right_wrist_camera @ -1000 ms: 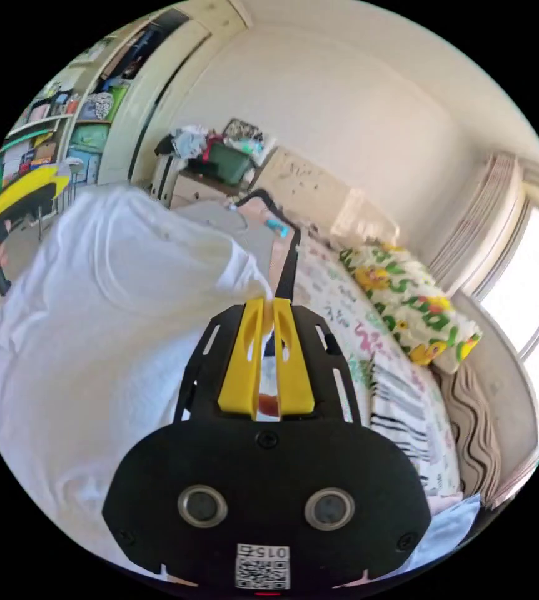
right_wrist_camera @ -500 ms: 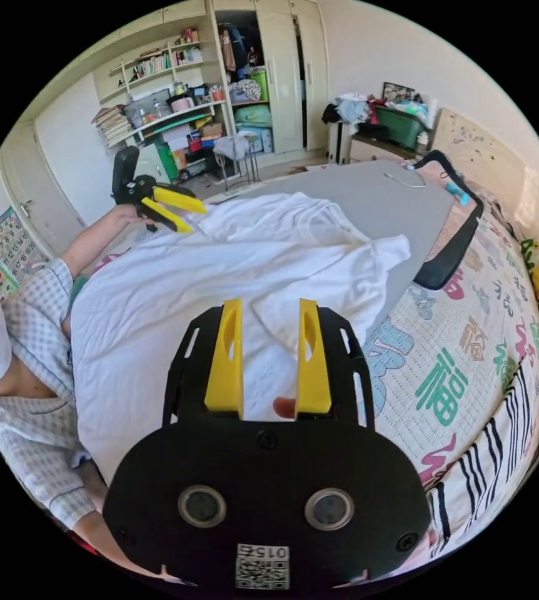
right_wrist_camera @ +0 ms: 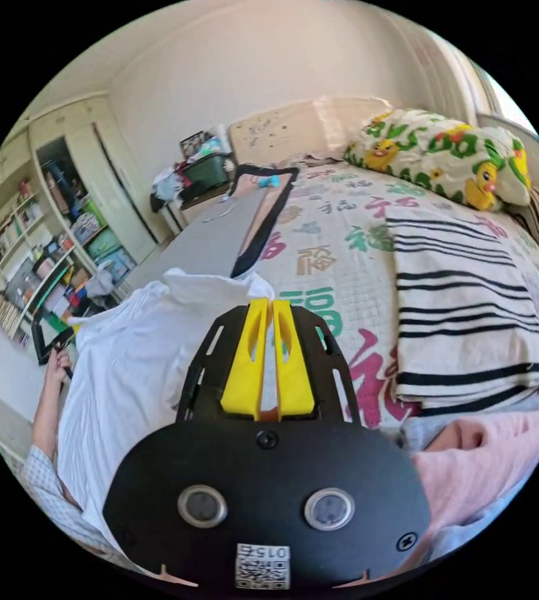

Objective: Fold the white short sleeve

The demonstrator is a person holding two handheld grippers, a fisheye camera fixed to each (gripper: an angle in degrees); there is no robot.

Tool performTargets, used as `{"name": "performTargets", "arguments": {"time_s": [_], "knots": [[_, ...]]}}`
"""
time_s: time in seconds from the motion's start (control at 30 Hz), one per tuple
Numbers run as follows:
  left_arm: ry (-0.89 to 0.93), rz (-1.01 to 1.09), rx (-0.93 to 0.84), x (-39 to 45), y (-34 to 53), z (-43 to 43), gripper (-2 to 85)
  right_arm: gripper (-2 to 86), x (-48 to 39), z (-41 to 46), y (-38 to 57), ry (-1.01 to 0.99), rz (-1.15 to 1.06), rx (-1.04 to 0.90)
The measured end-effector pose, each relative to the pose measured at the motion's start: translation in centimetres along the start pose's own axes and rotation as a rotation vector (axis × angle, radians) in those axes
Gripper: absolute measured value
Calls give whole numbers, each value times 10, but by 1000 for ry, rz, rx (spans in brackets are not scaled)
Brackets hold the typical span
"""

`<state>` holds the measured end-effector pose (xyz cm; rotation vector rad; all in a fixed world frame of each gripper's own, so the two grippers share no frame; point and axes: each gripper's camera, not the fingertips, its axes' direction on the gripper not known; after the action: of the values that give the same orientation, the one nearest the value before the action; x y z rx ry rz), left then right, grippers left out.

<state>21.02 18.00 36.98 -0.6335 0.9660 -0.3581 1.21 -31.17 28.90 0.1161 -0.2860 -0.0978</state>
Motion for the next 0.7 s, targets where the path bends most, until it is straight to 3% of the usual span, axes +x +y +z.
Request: {"name": "performTargets", "arguments": {"time_s": [0.1, 0.2, 0.3, 0.43, 0.53, 0.7], "knots": [[-3, -196, 23, -41, 3, -3, 12, 23, 26, 18, -2, -23, 124, -25], [-158, -240, 34, -44, -3, -18, 49, 70, 19, 23, -11, 57, 134, -41], [-329, -106, 74, -9, -19, -37, 64, 73, -11, 13, -20, 127, 22, 13], [-168, 189, -75, 83, -56, 8, 38, 12, -81, 31, -29, 21, -181, -14], [-172, 337, -189, 147, -69, 68, 20, 0, -145, 79, -29, 7, -294, -136], [-268, 360, -306, 192, -79, 144, 5, -5, -223, 149, -15, 261, -444, -218]]}}
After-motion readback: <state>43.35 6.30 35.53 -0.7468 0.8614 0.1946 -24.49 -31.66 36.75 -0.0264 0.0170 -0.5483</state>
